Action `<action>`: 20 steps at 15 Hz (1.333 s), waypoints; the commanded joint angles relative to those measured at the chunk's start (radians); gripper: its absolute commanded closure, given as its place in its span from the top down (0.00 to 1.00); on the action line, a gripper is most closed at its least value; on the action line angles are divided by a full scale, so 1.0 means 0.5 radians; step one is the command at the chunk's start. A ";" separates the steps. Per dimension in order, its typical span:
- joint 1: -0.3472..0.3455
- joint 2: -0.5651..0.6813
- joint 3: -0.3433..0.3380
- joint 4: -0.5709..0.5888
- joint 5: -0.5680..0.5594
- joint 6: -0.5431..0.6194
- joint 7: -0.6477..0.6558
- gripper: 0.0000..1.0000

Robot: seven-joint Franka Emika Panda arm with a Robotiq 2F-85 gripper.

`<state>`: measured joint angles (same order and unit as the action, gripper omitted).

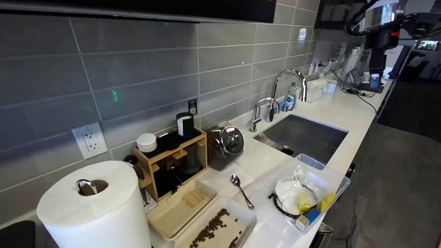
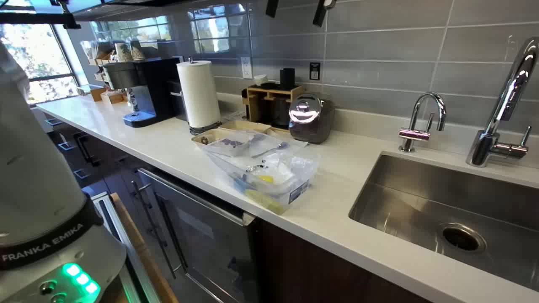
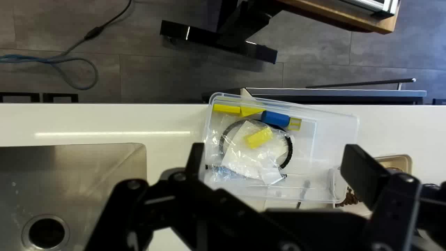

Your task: Remove the plastic from the bucket and put it on the table

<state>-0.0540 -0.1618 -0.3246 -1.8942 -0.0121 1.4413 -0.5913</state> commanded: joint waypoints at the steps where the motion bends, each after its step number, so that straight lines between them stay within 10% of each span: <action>1: -0.074 0.006 0.067 0.004 0.010 -0.004 -0.010 1.00; 12: -0.075 -0.001 0.121 -0.063 0.085 0.045 0.078 1.00; 20: -0.030 -0.098 0.322 -0.501 0.323 0.494 0.337 1.00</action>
<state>-0.0707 -0.1653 -0.1899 -2.0294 0.1071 1.5848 -0.4768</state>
